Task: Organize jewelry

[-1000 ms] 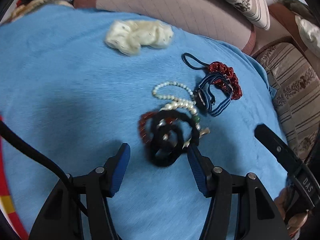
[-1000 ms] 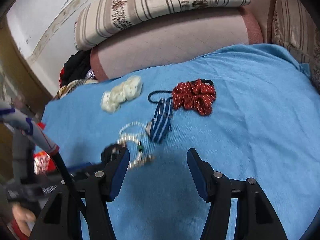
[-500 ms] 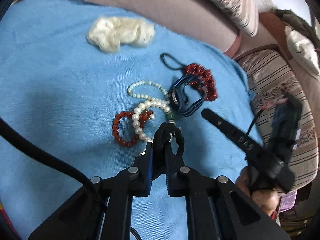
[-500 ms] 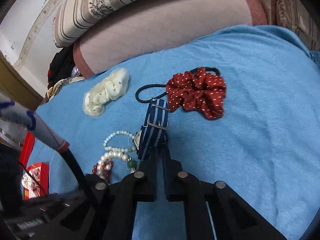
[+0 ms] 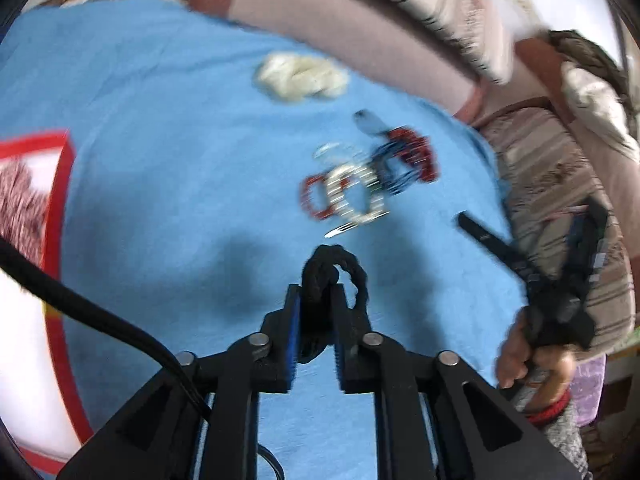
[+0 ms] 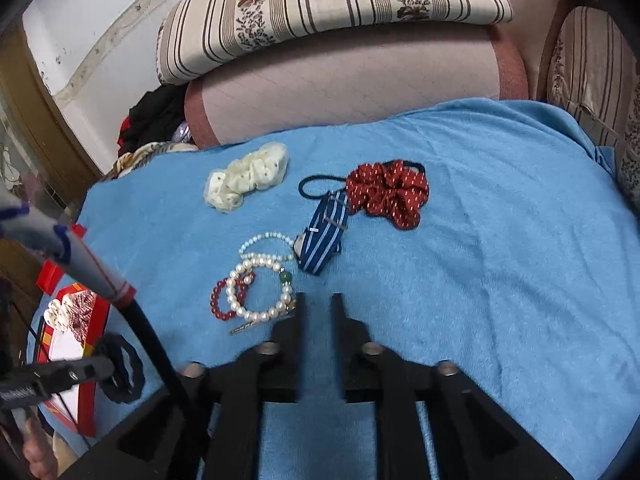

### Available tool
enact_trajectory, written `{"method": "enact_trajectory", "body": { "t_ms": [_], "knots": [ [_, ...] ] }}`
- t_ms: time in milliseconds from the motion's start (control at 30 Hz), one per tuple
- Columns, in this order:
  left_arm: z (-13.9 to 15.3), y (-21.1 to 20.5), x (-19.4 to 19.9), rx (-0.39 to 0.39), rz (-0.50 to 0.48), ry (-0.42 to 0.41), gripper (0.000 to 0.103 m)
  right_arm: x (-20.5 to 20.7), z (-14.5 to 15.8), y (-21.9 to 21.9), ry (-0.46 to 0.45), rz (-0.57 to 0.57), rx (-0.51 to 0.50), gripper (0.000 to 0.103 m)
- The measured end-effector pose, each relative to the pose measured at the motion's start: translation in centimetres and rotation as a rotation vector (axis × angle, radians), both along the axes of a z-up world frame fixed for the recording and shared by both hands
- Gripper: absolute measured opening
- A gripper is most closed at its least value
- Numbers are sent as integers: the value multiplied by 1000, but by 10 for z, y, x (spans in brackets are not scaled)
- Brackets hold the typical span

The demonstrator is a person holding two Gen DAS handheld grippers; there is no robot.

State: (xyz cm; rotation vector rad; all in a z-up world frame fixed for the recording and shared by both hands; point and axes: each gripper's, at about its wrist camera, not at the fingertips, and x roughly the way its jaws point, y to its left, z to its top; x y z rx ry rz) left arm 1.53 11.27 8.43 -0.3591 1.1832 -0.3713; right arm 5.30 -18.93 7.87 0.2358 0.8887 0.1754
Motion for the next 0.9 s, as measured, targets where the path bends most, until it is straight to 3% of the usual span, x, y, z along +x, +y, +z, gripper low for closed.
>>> {"method": "enact_trajectory", "body": {
  "t_ms": [33,100,133,433,600,633,667,733,900],
  "knots": [
    [-8,8,1,-9,21,14,20,0,-2,2,-1,-2,-3,38],
    [-16,20,3,-17,58,15,36,-1,-6,8,8,18,-4,38],
    [-19,28,5,-8,85,8,39,-2,-8,12,12,33,-1,38],
    [-29,56,-3,-4,105,-11,40,-18,-42,97,99,325,101,38],
    [-32,73,-14,-46,155,-6,40,-16,-53,137,129,384,145,38],
    [-33,74,-14,-49,162,-5,40,-14,-58,143,145,390,130,36],
    [-33,76,-15,-51,167,-4,40,-12,-63,146,160,393,126,23],
    [-33,78,-17,-48,170,-4,40,-9,-66,144,181,389,141,9],
    [-34,71,-19,-38,142,-9,40,-23,-53,101,126,303,177,7]
  ]
}}
